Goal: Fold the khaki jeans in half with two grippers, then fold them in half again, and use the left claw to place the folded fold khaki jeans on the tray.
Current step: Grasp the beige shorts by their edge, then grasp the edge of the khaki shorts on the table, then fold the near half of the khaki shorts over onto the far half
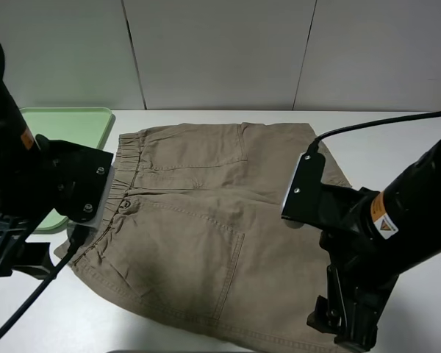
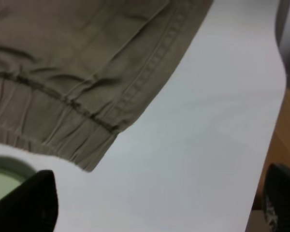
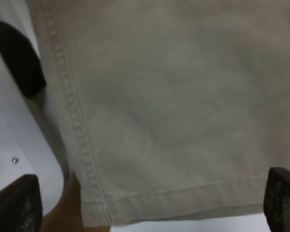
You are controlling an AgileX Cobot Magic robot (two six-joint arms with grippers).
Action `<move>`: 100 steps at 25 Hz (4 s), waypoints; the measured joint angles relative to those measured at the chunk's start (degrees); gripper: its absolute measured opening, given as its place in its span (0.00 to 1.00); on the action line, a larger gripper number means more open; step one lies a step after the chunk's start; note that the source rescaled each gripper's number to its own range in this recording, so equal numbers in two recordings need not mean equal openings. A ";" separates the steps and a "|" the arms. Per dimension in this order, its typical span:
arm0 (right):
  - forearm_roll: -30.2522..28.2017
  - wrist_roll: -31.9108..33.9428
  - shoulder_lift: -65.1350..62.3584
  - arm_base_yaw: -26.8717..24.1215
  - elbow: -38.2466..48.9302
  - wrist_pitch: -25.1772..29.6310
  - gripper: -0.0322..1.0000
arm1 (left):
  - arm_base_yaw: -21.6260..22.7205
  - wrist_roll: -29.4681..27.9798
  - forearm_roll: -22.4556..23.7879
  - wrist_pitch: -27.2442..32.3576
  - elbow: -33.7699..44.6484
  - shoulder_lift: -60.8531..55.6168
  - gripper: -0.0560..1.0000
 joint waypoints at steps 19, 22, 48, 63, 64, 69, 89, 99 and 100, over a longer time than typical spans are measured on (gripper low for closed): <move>2.34 4.48 1.43 7.43 10.18 -11.40 1.00 | 0.00 6.96 3.96 -9.69 -0.04 16.76 0.83; 2.35 4.48 1.43 7.43 10.45 -12.61 1.00 | 0.00 7.02 4.01 -11.09 -0.04 17.63 0.83; 2.40 4.65 1.50 7.43 13.32 -20.02 1.00 | 4.45 10.79 9.86 -27.29 9.33 17.99 0.83; 2.29 5.12 20.09 7.43 13.21 -26.58 1.00 | 4.45 11.95 10.16 -32.76 12.11 17.99 0.83; 2.34 5.33 20.60 7.43 13.14 -26.65 1.00 | 4.45 11.95 10.16 -33.14 12.17 17.99 0.83; 2.15 7.10 21.72 7.43 12.70 -26.54 1.00 | 4.45 11.95 10.16 -35.20 12.17 17.99 0.80; 0.52 7.81 22.00 7.27 12.65 -28.67 0.17 | 4.45 12.18 10.16 -36.88 12.17 17.99 0.09; 1.26 7.81 22.31 7.27 11.95 -27.77 0.03 | 4.45 12.24 10.16 -37.02 12.17 17.99 0.07; 1.28 7.81 22.42 7.27 11.31 -26.64 0.03 | 4.45 12.24 10.16 -37.02 12.17 17.99 0.07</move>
